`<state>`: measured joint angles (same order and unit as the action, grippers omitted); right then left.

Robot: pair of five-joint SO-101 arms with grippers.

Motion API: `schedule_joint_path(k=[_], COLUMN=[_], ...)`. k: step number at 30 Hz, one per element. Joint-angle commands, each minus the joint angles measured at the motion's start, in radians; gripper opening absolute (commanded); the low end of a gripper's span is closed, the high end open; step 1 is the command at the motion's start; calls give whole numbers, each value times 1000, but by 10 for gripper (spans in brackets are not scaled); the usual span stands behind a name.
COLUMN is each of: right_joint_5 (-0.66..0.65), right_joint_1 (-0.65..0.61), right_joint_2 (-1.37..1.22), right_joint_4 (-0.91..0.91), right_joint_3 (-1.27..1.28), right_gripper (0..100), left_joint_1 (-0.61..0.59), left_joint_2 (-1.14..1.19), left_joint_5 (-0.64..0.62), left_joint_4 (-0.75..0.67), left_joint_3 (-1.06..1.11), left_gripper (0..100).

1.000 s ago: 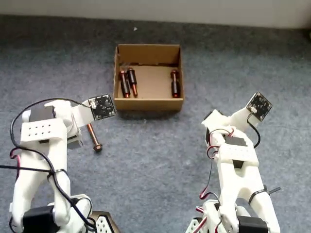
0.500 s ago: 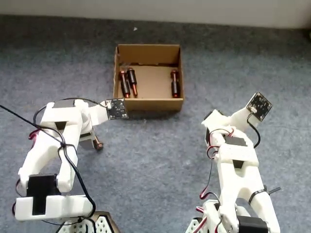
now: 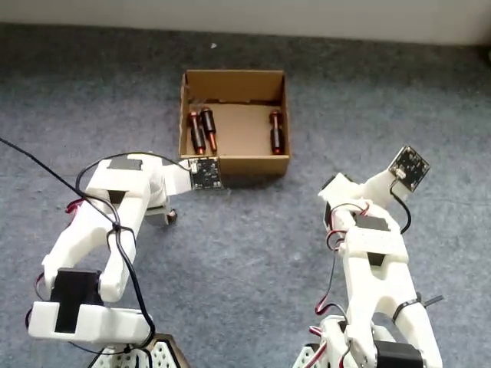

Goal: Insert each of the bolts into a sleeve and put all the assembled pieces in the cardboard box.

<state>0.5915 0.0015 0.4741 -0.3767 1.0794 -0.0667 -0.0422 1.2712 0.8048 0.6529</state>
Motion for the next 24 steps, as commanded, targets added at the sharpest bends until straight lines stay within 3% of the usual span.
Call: schedule_joint_path(k=[1,14,20,24], right_joint_5=[3,3,3,3], right_joint_1=[13,13,13,13], right_joint_2=[53,53,53,53], right_joint_4=[21,21,21,21], right_joint_3=[-16,-15,-12,-12], right_gripper=[5,5,5,5], left_joint_1=[59,44,44,31], left_joint_2=[-2,-2,-2,-2], left_joint_5=[-18,-20,-15,-12], left_joint_4=[-28,-15,189,245], left_joint_3=[-38,-128,-239,-283], left_gripper=[285,245,246,246])
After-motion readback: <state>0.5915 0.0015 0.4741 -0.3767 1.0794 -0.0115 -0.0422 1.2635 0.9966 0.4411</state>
